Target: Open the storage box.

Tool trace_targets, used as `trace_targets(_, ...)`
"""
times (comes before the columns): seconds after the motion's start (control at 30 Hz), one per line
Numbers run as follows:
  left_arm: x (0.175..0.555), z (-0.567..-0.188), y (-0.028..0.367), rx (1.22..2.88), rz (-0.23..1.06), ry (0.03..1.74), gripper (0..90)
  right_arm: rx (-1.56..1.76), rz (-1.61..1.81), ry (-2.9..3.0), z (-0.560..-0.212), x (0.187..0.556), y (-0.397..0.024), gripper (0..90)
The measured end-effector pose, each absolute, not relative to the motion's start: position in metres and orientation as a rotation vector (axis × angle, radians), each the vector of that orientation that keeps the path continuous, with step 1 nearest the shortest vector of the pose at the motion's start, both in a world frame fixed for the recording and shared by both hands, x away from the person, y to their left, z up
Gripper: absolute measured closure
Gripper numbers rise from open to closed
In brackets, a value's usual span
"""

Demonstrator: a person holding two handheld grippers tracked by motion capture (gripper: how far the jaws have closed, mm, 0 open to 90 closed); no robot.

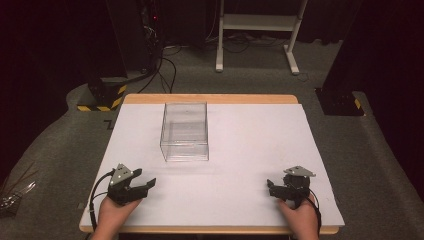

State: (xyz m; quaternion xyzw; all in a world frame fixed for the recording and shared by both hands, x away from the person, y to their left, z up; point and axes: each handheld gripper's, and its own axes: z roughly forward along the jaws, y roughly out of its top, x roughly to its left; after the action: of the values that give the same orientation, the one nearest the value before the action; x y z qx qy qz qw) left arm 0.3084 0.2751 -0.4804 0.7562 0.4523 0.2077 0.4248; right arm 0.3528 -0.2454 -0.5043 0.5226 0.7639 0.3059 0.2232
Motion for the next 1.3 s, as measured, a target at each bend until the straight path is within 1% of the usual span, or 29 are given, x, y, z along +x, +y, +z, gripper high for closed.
trace_targets(0.23,0.309,-0.477,0.265,1.871,0.486,1.097,31.5,1.446,0.844,2.108,-0.504,0.353,-0.245,9.0)
trace_targets(0.57,0.31,-0.473,0.252,1.885,0.486,1.05,33.0,1.442,0.845,2.109,-0.504,0.353,-0.245,9.0)
trace_targets(0.73,0.311,-0.469,0.247,1.861,0.452,1.033,33.4,1.442,0.845,2.108,-0.504,0.353,-0.245,9.1)
trace_targets(1.1,0.321,-0.459,0.241,1.869,0.455,0.998,34.2,1.44,0.846,2.109,-0.504,0.353,-0.245,9.1)
trace_targets(1.3,0.33,-0.458,0.229,1.886,0.451,0.981,35.3,1.444,0.846,2.108,-0.504,0.352,-0.245,9.1)
